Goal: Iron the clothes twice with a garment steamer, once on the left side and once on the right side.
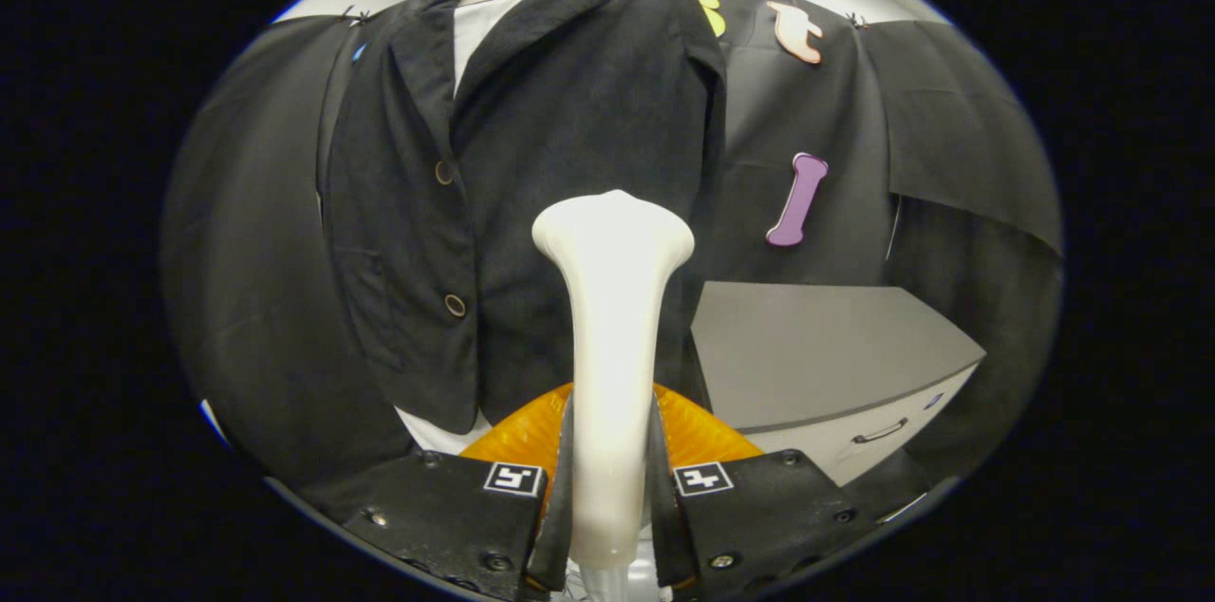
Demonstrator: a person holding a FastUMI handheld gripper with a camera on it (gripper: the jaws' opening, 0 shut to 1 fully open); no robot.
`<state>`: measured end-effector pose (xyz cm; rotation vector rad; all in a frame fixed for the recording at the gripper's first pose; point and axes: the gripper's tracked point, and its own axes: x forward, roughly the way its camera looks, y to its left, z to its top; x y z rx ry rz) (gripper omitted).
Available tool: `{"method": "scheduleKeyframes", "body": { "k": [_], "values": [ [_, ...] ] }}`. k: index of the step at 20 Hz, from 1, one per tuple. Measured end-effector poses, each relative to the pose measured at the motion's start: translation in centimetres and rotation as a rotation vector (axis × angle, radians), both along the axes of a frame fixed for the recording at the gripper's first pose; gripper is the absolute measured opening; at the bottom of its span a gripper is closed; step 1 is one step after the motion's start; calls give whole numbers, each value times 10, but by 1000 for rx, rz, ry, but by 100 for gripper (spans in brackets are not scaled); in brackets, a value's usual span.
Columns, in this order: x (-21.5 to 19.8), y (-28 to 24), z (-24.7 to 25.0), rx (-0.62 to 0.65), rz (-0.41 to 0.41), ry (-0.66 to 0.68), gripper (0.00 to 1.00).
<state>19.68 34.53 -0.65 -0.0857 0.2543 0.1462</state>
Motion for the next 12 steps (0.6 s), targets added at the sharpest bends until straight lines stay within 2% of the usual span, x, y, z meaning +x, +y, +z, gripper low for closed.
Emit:
{"method": "scheduleKeyframes", "body": {
  "k": [12],
  "values": [
    [-2, -3, -74, -16, 6, 89, 37]
  ]
}}
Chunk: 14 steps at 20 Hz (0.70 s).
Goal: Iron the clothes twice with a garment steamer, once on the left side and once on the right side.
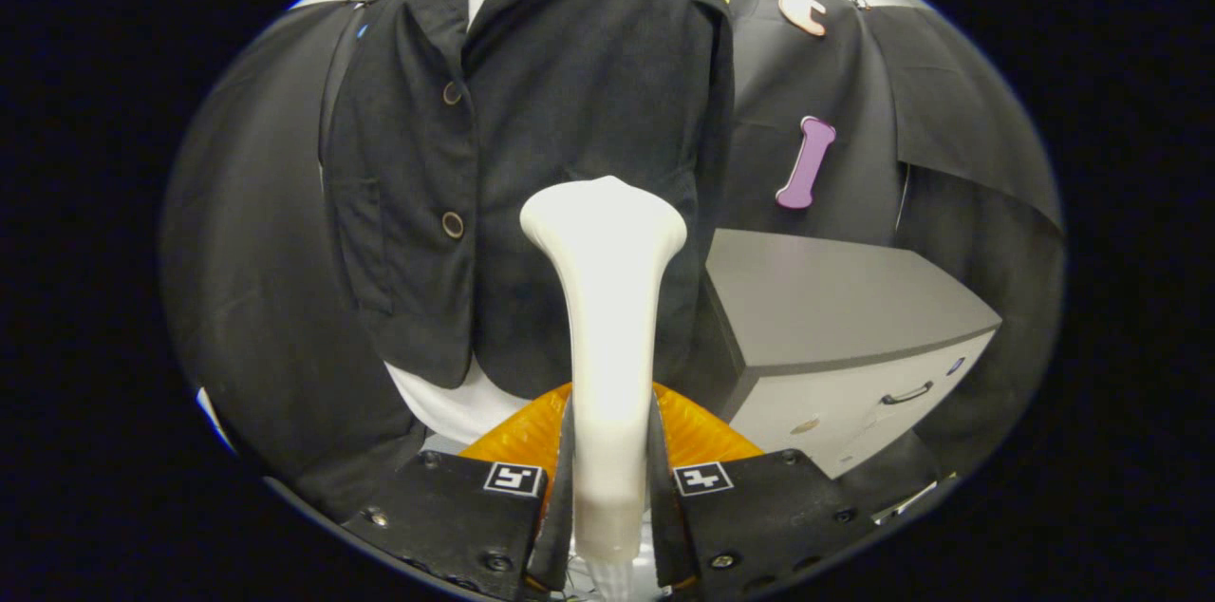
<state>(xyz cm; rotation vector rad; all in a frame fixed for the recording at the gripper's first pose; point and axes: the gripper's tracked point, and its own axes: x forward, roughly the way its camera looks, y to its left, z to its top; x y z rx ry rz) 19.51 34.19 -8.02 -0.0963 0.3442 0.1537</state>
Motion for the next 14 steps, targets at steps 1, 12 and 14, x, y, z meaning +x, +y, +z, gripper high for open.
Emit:
{"method": "scheduleKeyframes", "body": {
  "k": [1, 12, 14],
  "values": [
    [0, -1, -5, -1, 1, 9, 37],
    [2, -7, -73, -25, 1, 93, 37],
    [1, -8, -82, -34, 3, 103, 37]
  ]
}}
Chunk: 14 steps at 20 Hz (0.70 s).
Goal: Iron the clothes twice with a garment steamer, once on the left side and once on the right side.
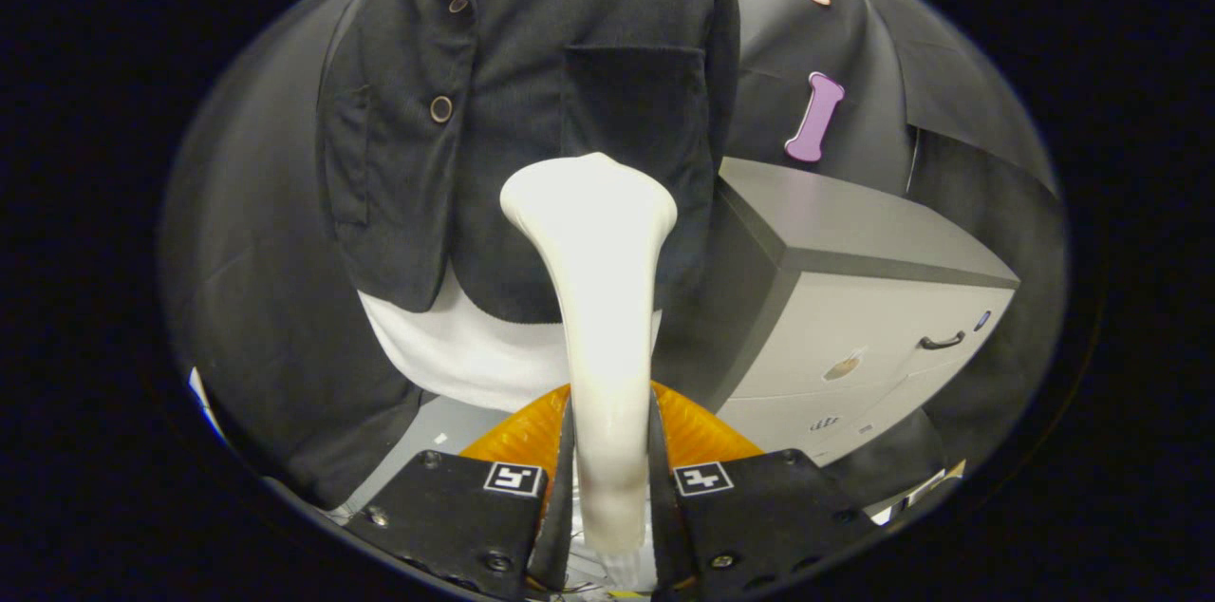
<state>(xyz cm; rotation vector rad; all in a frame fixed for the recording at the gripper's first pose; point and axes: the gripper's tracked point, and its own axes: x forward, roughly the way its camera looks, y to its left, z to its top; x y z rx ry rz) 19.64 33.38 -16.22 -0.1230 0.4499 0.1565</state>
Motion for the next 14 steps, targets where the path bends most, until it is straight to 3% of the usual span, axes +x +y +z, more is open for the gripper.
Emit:
{"method": "scheduleKeyframes", "body": {
  "k": [7, 14],
  "values": [
    [-5, -5, -23, -3, 7, 54, 37],
    [-23, -1, 43, 70, 36, -31, 37]
  ]
}}
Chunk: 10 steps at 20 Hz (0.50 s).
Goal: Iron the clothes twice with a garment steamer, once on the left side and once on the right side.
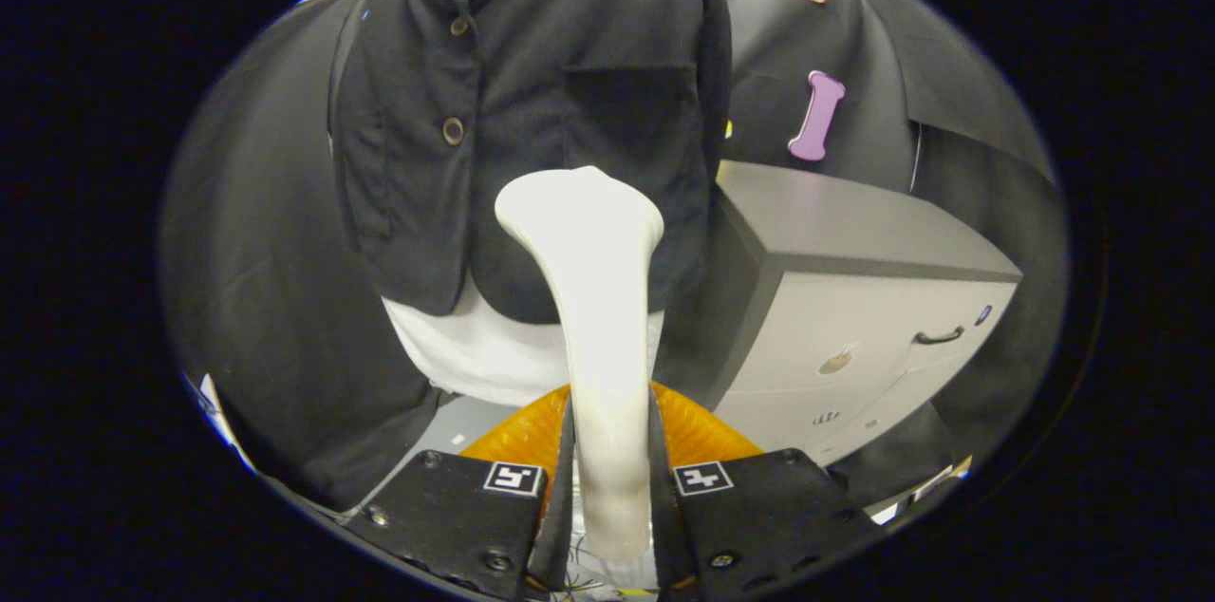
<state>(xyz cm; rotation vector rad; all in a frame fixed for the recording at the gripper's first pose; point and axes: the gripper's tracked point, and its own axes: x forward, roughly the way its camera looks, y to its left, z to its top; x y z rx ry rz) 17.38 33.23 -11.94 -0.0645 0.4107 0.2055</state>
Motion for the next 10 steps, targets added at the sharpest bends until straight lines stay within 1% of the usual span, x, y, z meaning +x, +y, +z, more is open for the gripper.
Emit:
{"method": "scheduleKeyframes", "body": {
  "k": [5, 10],
  "values": [
    [-14, 13, 82, 64, 27, -124, 37],
    [-29, 42, 164, 106, 60, -243, 37]
  ]
}}
